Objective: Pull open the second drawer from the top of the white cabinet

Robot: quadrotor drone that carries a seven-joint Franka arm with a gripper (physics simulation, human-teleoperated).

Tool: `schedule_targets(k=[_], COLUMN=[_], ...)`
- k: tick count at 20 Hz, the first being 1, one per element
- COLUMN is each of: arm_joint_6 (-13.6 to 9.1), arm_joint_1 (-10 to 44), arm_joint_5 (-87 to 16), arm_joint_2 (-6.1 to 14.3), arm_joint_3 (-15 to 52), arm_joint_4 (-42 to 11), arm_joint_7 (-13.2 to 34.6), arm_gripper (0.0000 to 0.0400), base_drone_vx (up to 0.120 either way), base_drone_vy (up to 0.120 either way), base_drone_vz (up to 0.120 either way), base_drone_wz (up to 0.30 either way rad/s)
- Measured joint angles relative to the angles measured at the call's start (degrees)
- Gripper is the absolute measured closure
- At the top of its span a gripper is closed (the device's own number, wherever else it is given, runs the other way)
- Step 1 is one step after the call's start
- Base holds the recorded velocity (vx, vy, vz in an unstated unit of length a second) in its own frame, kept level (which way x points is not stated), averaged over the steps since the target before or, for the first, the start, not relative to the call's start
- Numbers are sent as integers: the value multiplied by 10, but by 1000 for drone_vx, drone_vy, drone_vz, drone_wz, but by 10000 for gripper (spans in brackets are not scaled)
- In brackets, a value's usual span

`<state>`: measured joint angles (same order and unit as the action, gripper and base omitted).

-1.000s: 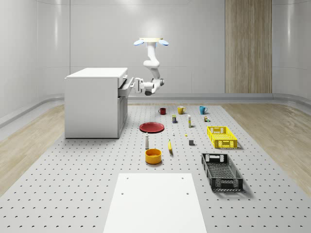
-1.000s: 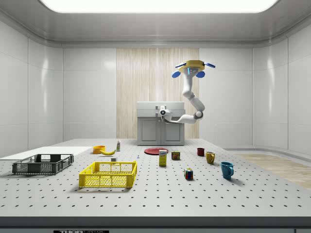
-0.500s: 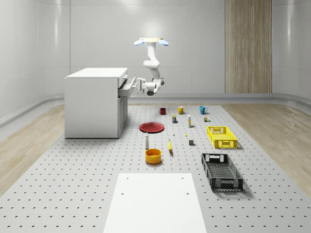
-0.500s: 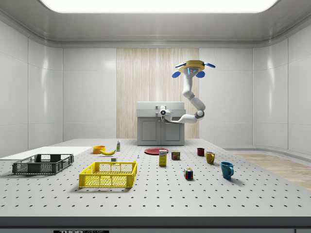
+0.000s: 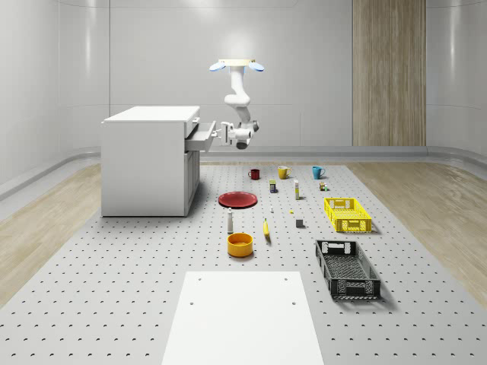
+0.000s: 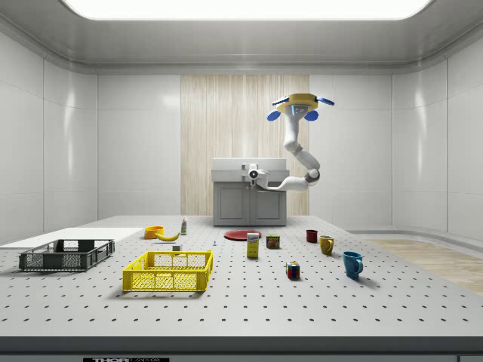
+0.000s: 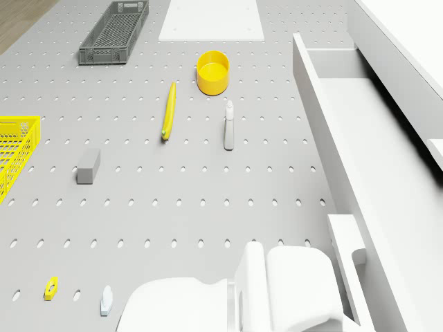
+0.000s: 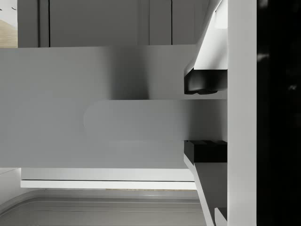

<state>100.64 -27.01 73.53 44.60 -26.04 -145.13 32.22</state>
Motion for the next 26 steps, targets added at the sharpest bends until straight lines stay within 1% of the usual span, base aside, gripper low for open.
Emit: schedule_targets(k=[5, 6, 9, 11, 13, 16, 23, 26], arm_joint_6=[-26, -32, -44, -48, -51, -52, -46, -42], arm_joint_1=[4, 4, 3, 1, -2, -7, -20, -26], arm_joint_5=[-35, -41, -57, -65, -71, -78, -88, -92], arm_joint_2=[7, 8, 10, 12, 13, 16, 23, 26], arm_joint_3=[-39, -47, -67, -78, -86, -95, -108, -111], arm_joint_4=[7, 9, 15, 18, 20, 22, 23, 23], arm_joint_7=[3, 4, 7, 8, 9, 11, 15, 17], arm_gripper=[273, 280, 193, 157, 134, 116, 103, 101], base_drone_vx=[0, 0, 0, 0, 0, 0, 0, 0], base_drone_vy=[0, 0, 0, 40, 120, 120, 120, 13], base_drone_vz=[0, 0, 0, 0, 0, 0, 0, 0], base_drone_wz=[0, 0, 0, 0, 0, 0, 0, 0])
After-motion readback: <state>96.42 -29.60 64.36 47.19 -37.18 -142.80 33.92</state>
